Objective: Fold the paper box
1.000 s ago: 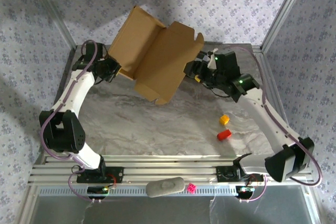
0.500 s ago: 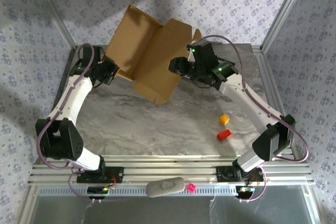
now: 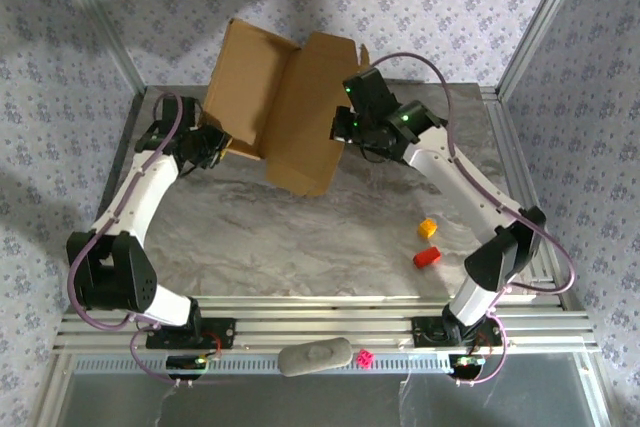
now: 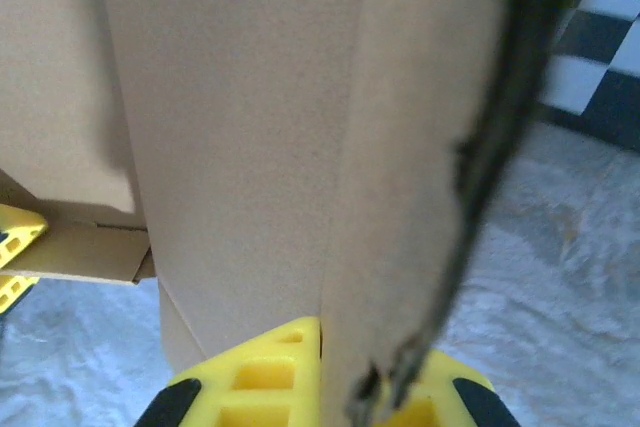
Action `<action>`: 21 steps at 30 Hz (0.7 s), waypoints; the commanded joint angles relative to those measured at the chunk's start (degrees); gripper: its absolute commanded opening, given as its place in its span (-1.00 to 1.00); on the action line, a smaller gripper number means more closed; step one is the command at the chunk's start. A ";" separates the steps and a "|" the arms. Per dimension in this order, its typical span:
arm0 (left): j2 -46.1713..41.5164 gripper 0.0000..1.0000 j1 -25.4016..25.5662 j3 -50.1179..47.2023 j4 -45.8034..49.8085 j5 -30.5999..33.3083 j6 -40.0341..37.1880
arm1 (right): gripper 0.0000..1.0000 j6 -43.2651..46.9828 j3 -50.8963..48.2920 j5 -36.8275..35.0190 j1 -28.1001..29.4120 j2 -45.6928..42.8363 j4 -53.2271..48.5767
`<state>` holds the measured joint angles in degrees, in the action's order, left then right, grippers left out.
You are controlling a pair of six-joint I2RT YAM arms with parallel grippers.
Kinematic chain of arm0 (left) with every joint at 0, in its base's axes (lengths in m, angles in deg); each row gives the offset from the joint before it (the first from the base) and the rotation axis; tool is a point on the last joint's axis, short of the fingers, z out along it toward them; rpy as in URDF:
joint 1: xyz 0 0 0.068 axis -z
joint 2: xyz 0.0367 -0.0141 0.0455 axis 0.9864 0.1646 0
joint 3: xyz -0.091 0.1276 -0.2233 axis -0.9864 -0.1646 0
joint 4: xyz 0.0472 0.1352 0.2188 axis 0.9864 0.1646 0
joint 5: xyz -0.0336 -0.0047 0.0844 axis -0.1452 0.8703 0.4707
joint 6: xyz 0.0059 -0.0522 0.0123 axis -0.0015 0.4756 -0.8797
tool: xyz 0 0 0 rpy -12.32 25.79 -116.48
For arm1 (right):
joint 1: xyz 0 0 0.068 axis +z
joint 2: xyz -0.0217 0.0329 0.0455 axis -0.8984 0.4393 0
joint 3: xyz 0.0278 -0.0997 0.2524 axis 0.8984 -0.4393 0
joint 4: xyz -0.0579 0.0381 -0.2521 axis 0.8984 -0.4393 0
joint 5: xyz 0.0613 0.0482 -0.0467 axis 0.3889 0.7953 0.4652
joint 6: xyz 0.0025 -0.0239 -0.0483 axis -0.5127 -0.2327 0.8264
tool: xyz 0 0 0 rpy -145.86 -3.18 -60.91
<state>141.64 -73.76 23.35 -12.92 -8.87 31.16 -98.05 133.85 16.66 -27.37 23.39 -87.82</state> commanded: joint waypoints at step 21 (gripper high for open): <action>-12.92 0.21 3.65 -6.28 5.27 -6.50 10.46 | -1.00 25.07 10.66 0.71 -0.68 6.01 -22.52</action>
<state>129.22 -70.66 16.84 -7.07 -12.98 36.75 -79.01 142.81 16.05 -28.33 28.43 -104.19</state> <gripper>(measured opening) 0.607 0.061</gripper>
